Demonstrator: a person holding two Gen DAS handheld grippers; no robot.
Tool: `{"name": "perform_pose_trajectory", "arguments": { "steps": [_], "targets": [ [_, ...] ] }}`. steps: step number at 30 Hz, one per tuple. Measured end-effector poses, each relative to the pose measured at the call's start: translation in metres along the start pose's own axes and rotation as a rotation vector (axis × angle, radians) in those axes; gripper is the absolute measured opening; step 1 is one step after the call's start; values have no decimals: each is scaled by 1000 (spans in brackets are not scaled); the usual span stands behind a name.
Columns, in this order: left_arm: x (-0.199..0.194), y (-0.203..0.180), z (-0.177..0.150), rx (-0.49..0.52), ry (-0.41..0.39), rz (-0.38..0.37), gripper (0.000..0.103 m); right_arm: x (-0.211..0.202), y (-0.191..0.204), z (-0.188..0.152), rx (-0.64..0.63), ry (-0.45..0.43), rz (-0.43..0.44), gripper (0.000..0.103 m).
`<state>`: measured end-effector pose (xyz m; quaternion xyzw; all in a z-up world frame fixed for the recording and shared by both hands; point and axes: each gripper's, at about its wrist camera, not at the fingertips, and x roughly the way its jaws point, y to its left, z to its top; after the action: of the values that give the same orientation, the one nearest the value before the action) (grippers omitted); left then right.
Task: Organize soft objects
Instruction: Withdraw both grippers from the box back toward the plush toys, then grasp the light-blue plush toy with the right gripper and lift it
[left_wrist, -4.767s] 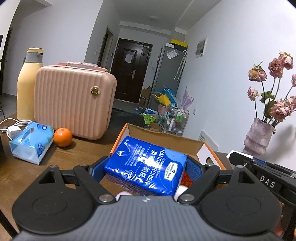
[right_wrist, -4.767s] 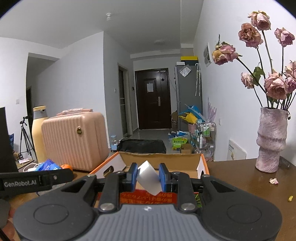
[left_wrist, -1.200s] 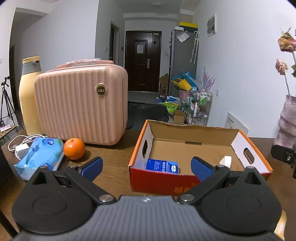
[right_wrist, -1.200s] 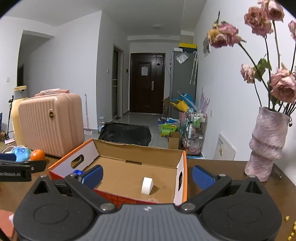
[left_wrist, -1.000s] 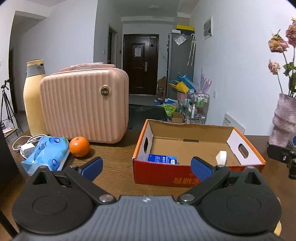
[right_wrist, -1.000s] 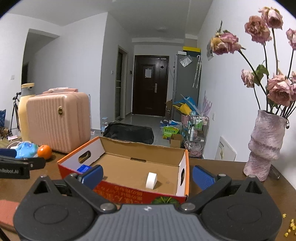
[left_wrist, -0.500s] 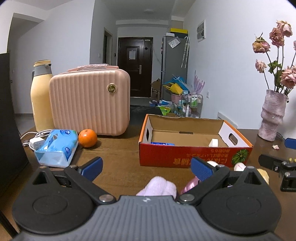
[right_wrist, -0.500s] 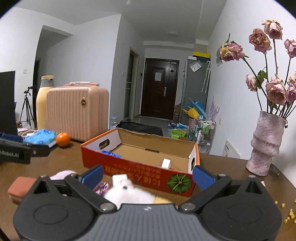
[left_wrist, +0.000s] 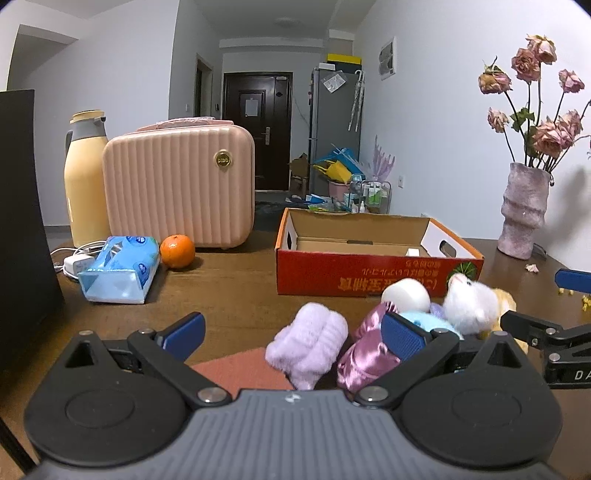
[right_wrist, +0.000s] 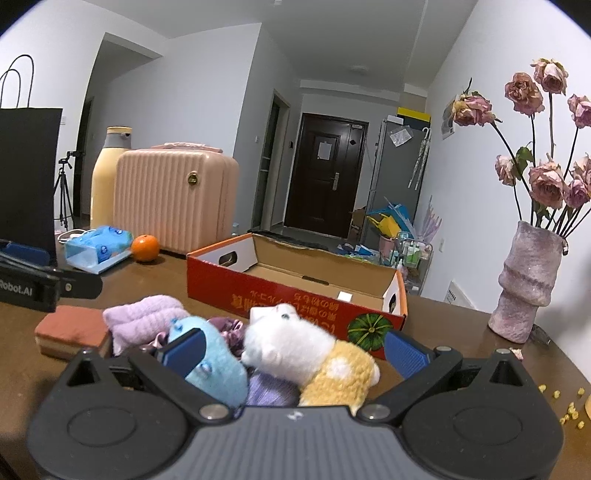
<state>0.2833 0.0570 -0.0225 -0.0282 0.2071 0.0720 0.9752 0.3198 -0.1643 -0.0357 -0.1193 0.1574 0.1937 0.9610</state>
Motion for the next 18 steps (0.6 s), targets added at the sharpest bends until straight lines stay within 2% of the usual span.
{"name": "perform_pose_trajectory", "arguments": {
  "steps": [10, 18],
  "targets": [
    [-4, 11, -26, -7, 10, -4, 103, -1, 2, -16, 34, 31, -11, 103],
    [1, 21, -28, -28, 19, -7, 103, 7, 3, -21, 49, 54, -31, 103]
  ]
}}
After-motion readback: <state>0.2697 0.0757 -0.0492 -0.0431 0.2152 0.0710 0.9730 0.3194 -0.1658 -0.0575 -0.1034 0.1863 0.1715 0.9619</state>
